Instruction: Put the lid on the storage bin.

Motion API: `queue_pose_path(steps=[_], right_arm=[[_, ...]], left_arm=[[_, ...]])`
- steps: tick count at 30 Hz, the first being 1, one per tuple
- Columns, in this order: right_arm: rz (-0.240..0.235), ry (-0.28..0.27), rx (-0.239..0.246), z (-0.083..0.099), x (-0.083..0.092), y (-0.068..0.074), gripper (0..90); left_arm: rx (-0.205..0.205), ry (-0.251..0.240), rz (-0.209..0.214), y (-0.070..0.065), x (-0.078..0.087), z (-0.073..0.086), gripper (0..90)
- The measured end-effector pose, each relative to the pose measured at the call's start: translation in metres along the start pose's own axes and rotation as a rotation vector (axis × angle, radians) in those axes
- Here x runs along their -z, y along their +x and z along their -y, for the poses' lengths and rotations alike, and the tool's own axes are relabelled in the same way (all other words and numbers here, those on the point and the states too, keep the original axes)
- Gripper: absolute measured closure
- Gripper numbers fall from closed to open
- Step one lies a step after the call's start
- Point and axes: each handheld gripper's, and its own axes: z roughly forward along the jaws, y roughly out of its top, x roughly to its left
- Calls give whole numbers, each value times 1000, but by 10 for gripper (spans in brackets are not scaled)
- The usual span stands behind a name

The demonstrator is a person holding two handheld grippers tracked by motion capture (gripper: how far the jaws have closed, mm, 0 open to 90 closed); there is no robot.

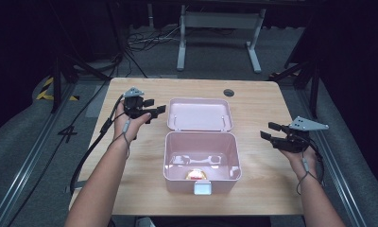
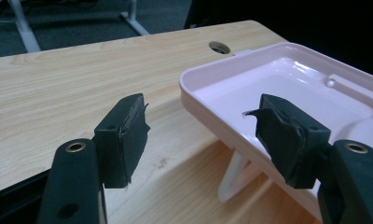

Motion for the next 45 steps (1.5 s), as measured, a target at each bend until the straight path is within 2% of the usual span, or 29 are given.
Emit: queue_pose_path(steps=[4, 6, 8, 9, 10, 15, 16, 18, 22, 25, 27, 32, 40, 45], right_arm=[[-7, 6, 6, 0, 1, 3, 440], [-9, 9, 8, 0, 1, 4, 440], [-10, 13, 11, 0, 1, 6, 440], [-9, 14, 15, 0, 1, 6, 440], [-9, 16, 21, 0, 1, 7, 440], [-12, 14, 19, 0, 1, 7, 440], [-13, 14, 22, 0, 1, 7, 440], [-14, 15, 30, -1, 1, 7, 440], [-18, 11, 26, -2, 1, 7, 440], [-19, 9, 25, -2, 1, 7, 440], [-20, 8, 30, -2, 2, 8, 440], [-22, 4, 29, -3, 2, 8, 441], [-27, 1, 22, -3, 2, 8, 441], [-25, -1, 21, -3, 2, 8, 442]], left_arm=[[11, -11, -11, 4, -16, -6, 341], [36, -25, 12, 6, -24, -8, 338], [34, -14, 17, 6, -31, -11, 334], [41, -23, 29, 6, -35, -12, 327], [63, -28, 48, 7, -40, -12, 328], [60, -13, 40, 8, -53, -12, 321], [82, -10, 52, 9, -59, -10, 321], [97, 2, 61, 11, -63, -8, 323], [120, 18, 81, 13, -67, -5, 334], [159, 15, 121, 14, -71, -4, 359], [174, 18, 129, 14, -73, -3, 367], [190, 40, 144, 15, -78, -1, 372], [217, 110, 189, 17, -83, 3, 418], [232, 126, 206, 18, -83, 4, 435]])
